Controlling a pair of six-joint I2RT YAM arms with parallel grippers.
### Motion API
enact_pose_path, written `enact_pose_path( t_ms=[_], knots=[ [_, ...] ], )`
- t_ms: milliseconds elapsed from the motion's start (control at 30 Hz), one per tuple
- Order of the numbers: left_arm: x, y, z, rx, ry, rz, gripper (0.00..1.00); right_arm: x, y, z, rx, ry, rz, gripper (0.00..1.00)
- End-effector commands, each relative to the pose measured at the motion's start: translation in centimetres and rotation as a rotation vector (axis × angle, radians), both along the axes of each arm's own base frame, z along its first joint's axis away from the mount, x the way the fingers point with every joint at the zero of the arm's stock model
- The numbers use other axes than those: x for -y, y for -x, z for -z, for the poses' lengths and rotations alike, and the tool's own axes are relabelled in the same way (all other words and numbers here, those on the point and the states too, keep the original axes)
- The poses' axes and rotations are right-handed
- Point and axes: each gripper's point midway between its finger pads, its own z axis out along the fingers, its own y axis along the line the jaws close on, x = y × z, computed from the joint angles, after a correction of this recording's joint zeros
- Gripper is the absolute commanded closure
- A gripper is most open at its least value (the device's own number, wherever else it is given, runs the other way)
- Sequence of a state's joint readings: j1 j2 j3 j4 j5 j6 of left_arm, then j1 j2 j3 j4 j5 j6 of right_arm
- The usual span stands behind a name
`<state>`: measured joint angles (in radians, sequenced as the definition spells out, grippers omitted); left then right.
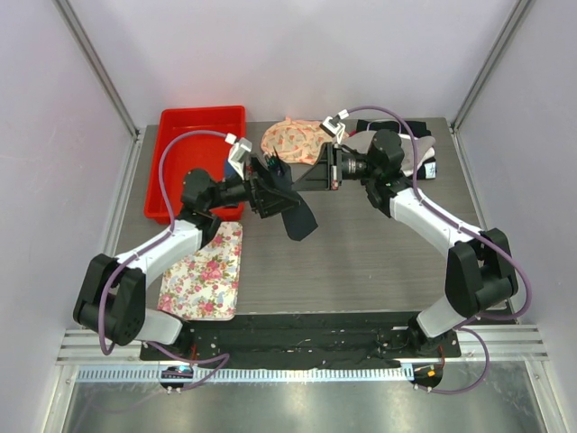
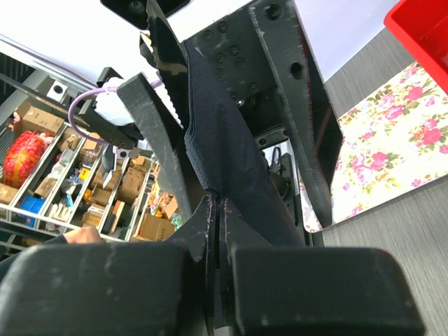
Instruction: Place the utensils on the paper napkin and roll it up
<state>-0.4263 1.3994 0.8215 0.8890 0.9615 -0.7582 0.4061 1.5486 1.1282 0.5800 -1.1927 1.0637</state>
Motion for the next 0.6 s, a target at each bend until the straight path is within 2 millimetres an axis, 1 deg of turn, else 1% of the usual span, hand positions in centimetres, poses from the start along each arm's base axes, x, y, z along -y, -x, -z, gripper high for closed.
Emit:
enact_pose_path(
  t_ms=[0,33,67,133,167,233,267,333,367,433,467,500,533,567],
  knots=[
    [-0.1,0.5,-3.5,0.122,0.058,0.009,0.32,0.3,1.5,-3.0,0.094,-0.054,-0.023,0.99],
    [-0.1,0.7,-3.5,0.128,0.058,0.017,0.38,0.3,1.4,-2.9,0.093,-0.053,-0.021,0.99],
    [-0.1,0.8,-3.6,0.132,0.061,0.022,0.47,0.3,1.4,-2.8,0.090,-0.052,-0.020,0.99],
    [-0.2,1.2,-3.8,0.136,0.065,0.033,0.57,0.2,1.3,-2.7,0.089,-0.053,-0.017,0.99],
    [-0.2,1.5,-3.9,0.136,0.065,0.043,0.65,0.2,1.1,-2.7,0.089,-0.053,-0.014,0.99],
    [-0.3,1.8,-4.2,0.133,0.071,0.051,0.73,0.2,1.0,-2.7,0.088,-0.053,-0.009,0.99],
    [-0.2,1.9,-4.3,0.131,0.074,0.053,0.81,0.1,0.9,-2.8,0.090,-0.055,-0.006,0.99],
    [-0.3,1.9,-4.6,0.120,0.080,0.056,0.90,0.1,0.7,-3.0,0.094,-0.058,0.000,0.99],
    [-0.3,1.9,-4.7,0.102,0.084,0.059,1.00,0.1,0.6,-3.3,0.105,-0.063,0.005,0.99],
    [-0.3,1.8,-4.9,0.073,0.090,0.049,1.00,0.1,0.2,-3.4,0.107,-0.061,0.016,0.99],
    [-0.4,1.9,-5.0,0.058,0.094,0.050,1.00,0.1,0.0,-3.8,0.118,-0.064,0.019,0.99],
    [-0.4,1.7,-5.0,0.040,0.097,0.036,1.00,0.2,-0.4,-3.7,0.103,-0.053,0.028,0.92],
    [-0.4,1.4,-4.7,-0.004,0.088,0.026,1.00,0.4,-0.9,-3.5,0.106,-0.042,0.038,0.82],
    [-0.5,1.3,-4.6,-0.022,0.089,0.021,1.00,0.7,-1.3,-3.9,0.117,-0.041,0.050,0.71]
  ],
)
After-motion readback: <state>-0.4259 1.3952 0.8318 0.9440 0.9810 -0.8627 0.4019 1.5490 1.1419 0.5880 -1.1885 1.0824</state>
